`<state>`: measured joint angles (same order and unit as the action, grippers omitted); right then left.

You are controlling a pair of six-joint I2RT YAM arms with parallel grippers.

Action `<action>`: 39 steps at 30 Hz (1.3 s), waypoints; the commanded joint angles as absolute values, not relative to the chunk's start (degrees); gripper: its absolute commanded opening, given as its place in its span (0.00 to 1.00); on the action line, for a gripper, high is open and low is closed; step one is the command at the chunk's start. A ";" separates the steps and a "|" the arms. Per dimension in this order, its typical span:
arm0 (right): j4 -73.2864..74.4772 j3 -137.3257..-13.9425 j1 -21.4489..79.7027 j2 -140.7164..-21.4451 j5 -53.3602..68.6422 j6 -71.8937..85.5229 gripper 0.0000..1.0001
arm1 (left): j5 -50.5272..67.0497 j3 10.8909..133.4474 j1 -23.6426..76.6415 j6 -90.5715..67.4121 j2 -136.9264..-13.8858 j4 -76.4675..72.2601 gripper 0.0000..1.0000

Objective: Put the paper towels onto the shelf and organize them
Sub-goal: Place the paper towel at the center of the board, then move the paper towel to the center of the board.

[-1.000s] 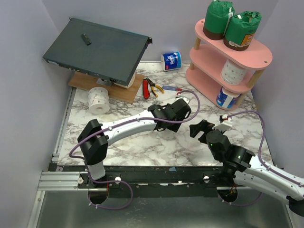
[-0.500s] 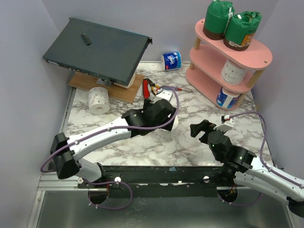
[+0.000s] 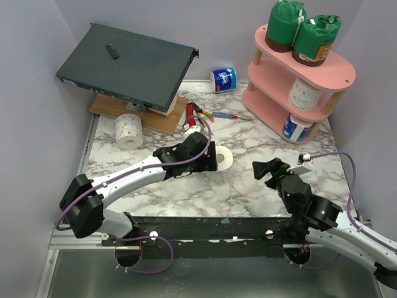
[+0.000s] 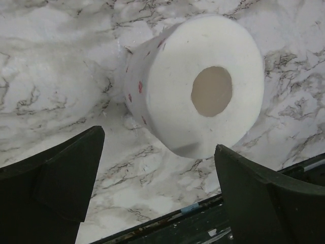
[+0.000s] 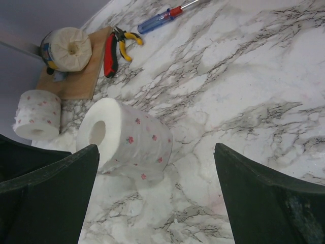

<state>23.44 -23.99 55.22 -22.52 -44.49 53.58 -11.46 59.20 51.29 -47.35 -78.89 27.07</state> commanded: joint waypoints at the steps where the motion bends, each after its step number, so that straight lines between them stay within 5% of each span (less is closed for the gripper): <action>1: 23.42 -22.03 55.55 -20.37 -46.33 53.02 0.98 | -9.91 58.44 51.33 -56.19 -77.63 21.71 0.95; 27: 21.64 -21.70 55.56 -22.55 -44.32 51.63 0.97 | -10.63 66.51 48.70 -60.69 -89.80 27.04 0.64; 39: 21.45 -21.53 55.57 -22.47 -44.05 51.42 0.97 | -9.73 66.61 49.41 -59.94 -90.44 25.63 0.29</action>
